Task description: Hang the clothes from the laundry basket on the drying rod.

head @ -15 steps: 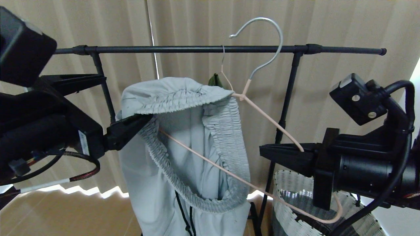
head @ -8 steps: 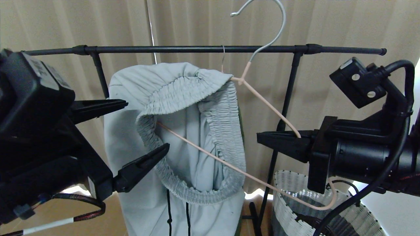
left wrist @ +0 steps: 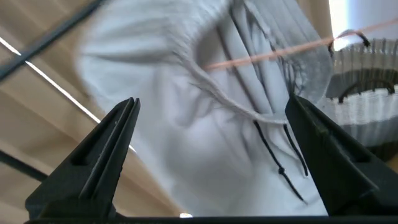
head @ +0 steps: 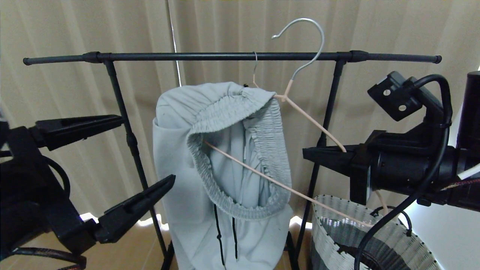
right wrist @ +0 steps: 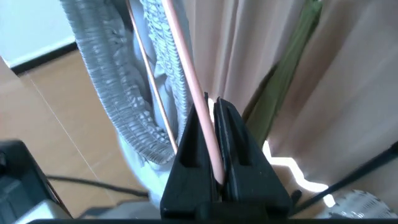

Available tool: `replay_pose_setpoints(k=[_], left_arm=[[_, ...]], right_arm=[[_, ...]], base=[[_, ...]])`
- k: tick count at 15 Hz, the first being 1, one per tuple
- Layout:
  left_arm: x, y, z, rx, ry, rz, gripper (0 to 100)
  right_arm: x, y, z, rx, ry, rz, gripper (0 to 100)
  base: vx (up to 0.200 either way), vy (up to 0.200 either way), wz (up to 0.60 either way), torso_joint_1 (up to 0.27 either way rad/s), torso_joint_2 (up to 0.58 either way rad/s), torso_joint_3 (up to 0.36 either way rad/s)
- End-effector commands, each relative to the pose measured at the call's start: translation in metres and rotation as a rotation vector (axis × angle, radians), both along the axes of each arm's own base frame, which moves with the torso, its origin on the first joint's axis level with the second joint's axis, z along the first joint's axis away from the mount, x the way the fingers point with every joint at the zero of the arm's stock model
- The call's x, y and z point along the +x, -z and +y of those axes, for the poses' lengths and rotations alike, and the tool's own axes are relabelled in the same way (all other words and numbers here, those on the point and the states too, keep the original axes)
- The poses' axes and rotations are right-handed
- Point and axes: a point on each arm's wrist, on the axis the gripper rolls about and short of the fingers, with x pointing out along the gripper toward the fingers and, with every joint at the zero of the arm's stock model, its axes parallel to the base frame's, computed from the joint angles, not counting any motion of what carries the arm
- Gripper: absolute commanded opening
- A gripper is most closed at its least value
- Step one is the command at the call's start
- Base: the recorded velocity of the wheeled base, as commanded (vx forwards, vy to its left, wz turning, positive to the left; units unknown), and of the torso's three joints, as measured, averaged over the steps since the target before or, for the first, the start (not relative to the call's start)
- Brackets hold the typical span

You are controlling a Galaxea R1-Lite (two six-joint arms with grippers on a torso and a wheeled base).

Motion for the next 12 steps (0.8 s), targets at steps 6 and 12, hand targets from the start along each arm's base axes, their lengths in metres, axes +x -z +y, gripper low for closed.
replay_pose_setpoints(k=[6,12], left_arm=[[0.045,-0.008,-0.016,0.220,-0.097,-0.090,100],[0.077,0.005,-0.041,0.288,-0.086,-0.034,100]], right_arm=[[-0.003,0.002,0.001,-0.048,-0.116,0.031,0],[-0.010,0.004,0.008,-0.053,-0.183,0.030,0]], base=[[0.000,0.000,0.00,0.000,0.00,0.000],[0.000,0.000,0.00,0.000,0.00,0.000]])
